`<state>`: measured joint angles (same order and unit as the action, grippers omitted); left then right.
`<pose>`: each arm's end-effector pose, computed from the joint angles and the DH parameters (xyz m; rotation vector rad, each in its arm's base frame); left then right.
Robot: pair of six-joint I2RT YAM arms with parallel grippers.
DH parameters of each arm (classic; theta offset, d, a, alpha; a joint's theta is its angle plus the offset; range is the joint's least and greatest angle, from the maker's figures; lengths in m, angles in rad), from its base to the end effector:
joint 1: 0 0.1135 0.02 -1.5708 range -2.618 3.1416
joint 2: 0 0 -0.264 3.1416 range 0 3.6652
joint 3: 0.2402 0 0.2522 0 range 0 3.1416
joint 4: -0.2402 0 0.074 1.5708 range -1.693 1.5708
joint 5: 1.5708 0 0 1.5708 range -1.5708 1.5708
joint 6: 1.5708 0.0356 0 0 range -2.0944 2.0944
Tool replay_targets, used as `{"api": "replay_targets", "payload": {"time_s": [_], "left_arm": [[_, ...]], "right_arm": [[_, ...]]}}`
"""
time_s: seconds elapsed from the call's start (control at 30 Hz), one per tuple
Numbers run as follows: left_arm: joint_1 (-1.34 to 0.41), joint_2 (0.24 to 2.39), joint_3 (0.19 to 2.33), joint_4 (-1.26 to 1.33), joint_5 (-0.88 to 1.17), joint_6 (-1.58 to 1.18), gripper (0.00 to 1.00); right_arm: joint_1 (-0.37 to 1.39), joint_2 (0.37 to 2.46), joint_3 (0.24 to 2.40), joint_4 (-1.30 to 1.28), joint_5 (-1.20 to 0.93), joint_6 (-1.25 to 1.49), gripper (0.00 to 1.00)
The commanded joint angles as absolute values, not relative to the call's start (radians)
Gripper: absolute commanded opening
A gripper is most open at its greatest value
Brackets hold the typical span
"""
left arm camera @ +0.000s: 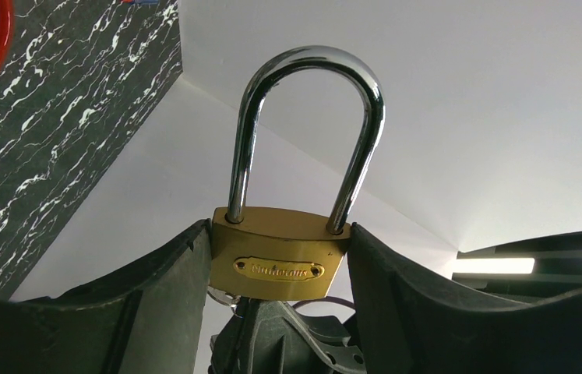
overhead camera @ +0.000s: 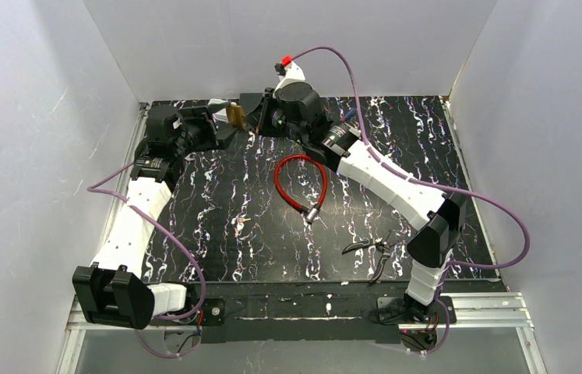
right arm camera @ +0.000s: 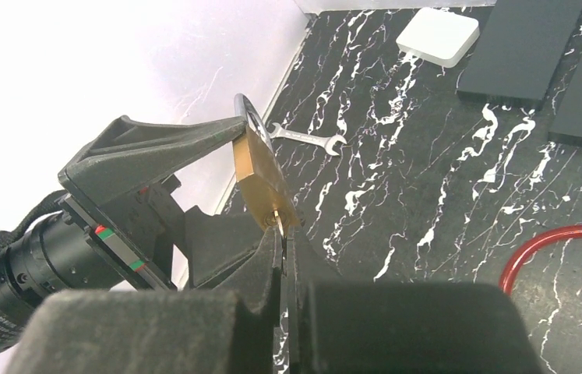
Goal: Unlock with the key
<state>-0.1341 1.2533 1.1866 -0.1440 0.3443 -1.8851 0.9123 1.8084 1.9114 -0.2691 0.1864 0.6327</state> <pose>0.2869 -0.0508 0.3854 -1.4383 1.5886 -1.6494 0.2666 0.3338 0.4369 -0.1116 1.8322 0.9583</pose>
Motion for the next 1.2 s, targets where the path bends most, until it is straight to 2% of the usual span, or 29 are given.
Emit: {"api": "replay_targets", "payload": {"time_s": [0.0, 1.17], "left_arm": [[-0.18, 1.197, 1.219, 0.026, 0.52, -1.859, 0.0], [-0.188, 1.192, 1.222, 0.041, 0.517, -1.845, 0.0]], "right_arm": [[0.918, 1.856, 1.929, -0.235, 0.094, 0.713, 0.01], [0.842, 1.904, 1.928, -0.167, -0.201, 0.982, 0.01]]}}
